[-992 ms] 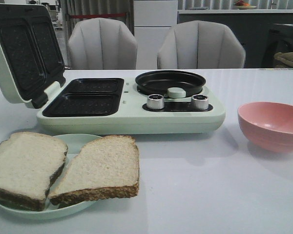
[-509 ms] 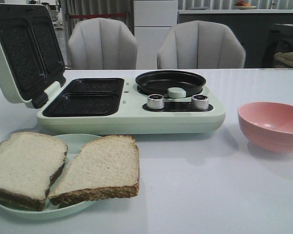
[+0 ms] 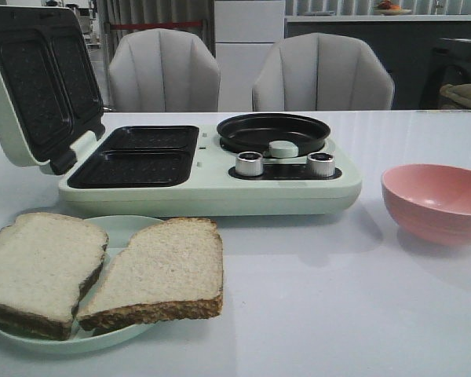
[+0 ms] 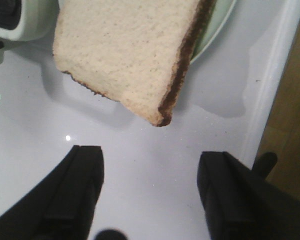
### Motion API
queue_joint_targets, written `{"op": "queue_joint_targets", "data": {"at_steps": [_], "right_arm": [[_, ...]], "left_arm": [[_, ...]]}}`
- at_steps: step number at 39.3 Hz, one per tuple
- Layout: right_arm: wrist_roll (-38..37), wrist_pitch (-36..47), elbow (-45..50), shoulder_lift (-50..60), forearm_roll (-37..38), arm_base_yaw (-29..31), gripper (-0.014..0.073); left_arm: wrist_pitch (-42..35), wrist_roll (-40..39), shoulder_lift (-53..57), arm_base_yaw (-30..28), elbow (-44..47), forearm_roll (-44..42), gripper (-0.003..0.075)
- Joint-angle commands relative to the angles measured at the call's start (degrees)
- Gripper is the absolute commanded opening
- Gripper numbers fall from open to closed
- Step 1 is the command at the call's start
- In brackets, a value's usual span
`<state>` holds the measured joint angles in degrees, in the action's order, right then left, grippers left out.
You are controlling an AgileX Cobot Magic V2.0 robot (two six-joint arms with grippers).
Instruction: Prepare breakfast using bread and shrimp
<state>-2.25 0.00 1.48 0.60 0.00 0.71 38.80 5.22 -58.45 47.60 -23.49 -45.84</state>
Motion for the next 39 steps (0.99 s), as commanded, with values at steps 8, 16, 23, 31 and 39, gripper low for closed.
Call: {"op": "queue_joint_targets", "data": {"at_steps": [8,16,23,31,39], "right_arm": [[0.32,5.06,-0.88,1.22,0.74,0.19,0.0153],[0.32,5.06,-0.88,1.22,0.74,0.19,0.0153],[0.32,5.06,-0.88,1.22,0.74,0.19,0.0153],[0.32,5.06,-0.88,1.22,0.74,0.19,0.0153],[0.32,5.06,-0.88,1.22,0.74,0.19,0.0153]], "left_arm": [[-3.97,-0.47,-9.39,0.53,-2.00,-9.86,0.0460],[-4.76,-0.56,-15.86,0.29,-3.68,-14.42,0.0460],[-4.82,-0.56,-20.78,-1.04,-6.37,-17.01,0.0460],[-4.71,-0.56,-24.97,-1.27,-7.72,-19.11,0.0460],[-5.13,-0.56,-27.28,-2.22,-7.72,-21.25,0.0460]]}}
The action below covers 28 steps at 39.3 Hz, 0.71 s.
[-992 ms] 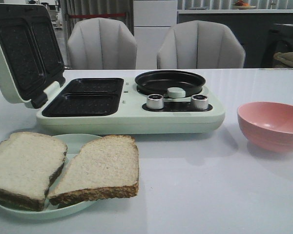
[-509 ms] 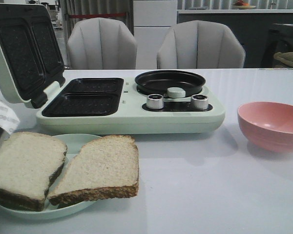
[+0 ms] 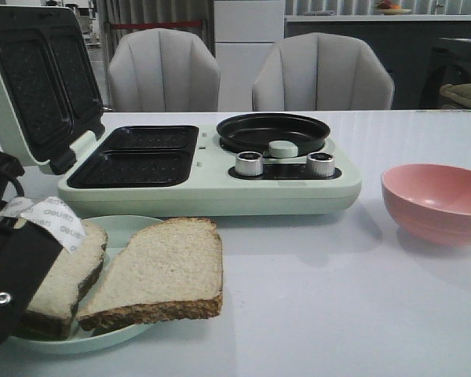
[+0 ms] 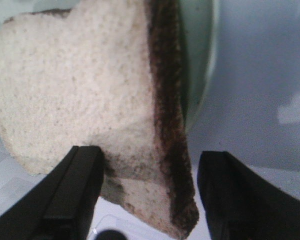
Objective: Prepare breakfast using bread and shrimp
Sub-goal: 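Grasp the bread slice nearest the left gripper on the plate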
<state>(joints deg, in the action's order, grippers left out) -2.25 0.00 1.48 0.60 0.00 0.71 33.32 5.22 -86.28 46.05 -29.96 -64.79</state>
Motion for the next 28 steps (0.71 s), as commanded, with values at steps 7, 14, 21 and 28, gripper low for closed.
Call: {"op": "queue_joint_targets", "data": {"at_steps": [7,14,21,28], "right_arm": [[0.32,5.06,-0.88,1.22,0.74,0.19,0.0153],[0.32,5.06,-0.88,1.22,0.74,0.19,0.0153],[0.32,5.06,-0.88,1.22,0.74,0.19,0.0153],[0.32,5.06,-0.88,1.22,0.74,0.19,0.0153]], "left_arm": [[-0.20,-0.56,-1.40,-3.20,-1.24,-5.74,0.0455],[-0.97,-0.56,-1.43,-3.37,-1.50,-7.09,0.0290],[0.12,-0.56,-0.60,-3.26,-2.33,-6.99,0.0116],[0.68,-0.56,3.24,-1.52,-2.33,-6.86,0.0117]]}}
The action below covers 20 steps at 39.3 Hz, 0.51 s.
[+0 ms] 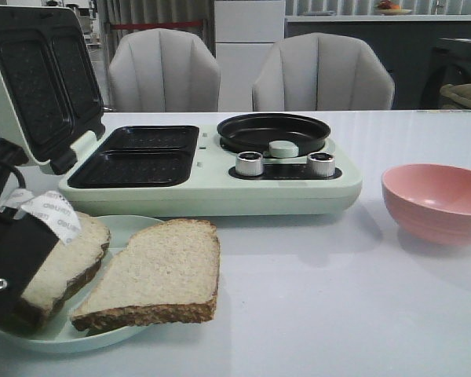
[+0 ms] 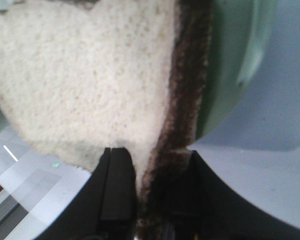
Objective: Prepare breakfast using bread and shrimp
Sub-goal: 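Grasp the bread slice nearest the left gripper on the plate, then lift the bread slice and lay it in the sandwich maker tray, release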
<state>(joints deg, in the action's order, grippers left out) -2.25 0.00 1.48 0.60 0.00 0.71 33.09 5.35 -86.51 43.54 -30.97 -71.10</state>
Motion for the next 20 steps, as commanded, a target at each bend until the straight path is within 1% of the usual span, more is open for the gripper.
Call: {"op": "queue_joint_targets", "data": {"at_steps": [1,10,14,20], "right_arm": [[0.32,5.06,-0.88,1.22,0.74,0.19,0.0153],[0.32,5.06,-0.88,1.22,0.74,0.19,0.0153],[0.32,5.06,-0.88,1.22,0.74,0.19,0.0153],[0.32,5.06,-0.88,1.22,0.74,0.19,0.0153]], "left_arm": [[1.12,-0.69,4.17,1.34,-1.32,-0.41,0.0117],[6.38,-0.69,11.63,4.57,-3.56,1.12,0.0117],[8.69,-0.69,13.94,5.22,-5.90,0.73,0.0117],[9.96,-0.69,15.67,5.22,-10.42,-0.82,0.0117]]}}
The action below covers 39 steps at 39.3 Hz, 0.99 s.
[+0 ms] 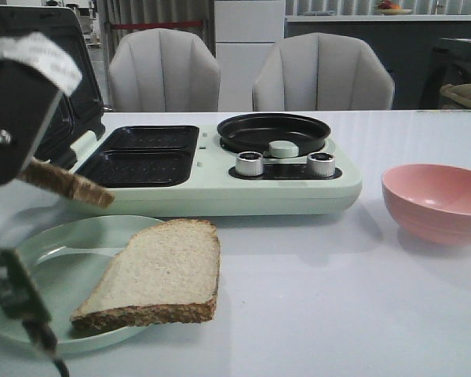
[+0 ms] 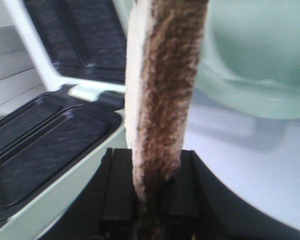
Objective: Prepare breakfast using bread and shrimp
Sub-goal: 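Lift the bread slice and lay it in the sandwich maker tray, release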
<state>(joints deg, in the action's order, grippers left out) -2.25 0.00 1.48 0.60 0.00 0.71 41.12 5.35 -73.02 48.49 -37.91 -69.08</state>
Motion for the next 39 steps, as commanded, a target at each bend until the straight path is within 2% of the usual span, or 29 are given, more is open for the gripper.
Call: {"op": "queue_joint_targets", "data": {"at_steps": [1,5,12,27,35,39], "right_arm": [[0.32,5.06,-0.88,1.22,0.74,0.19,0.0153],[0.32,5.06,-0.88,1.22,0.74,0.19,0.0153],[0.32,5.06,-0.88,1.22,0.74,0.19,0.0153],[0.32,5.06,-0.88,1.22,0.74,0.19,0.0153],[0.32,5.06,-0.88,1.22,0.74,0.19,0.0153],[0.32,5.06,-0.88,1.22,0.74,0.19,0.0153]], "left_arm": [[1.93,-0.69,2.18,0.27,-4.16,-3.46,0.0117],[1.20,-0.69,2.07,-0.11,-7.19,-5.91,0.0117],[-6.21,-4.21,-0.14,-4.36,-12.44,-10.43,0.0117],[-17.35,-8.17,-14.46,-17.20,-27.80,-12.05,0.0117],[-25.43,-8.17,-21.72,-21.24,-33.95,-13.95,0.0117],[-26.83,-8.17,-25.05,-22.76,-36.75,-14.06,0.0117]]}}
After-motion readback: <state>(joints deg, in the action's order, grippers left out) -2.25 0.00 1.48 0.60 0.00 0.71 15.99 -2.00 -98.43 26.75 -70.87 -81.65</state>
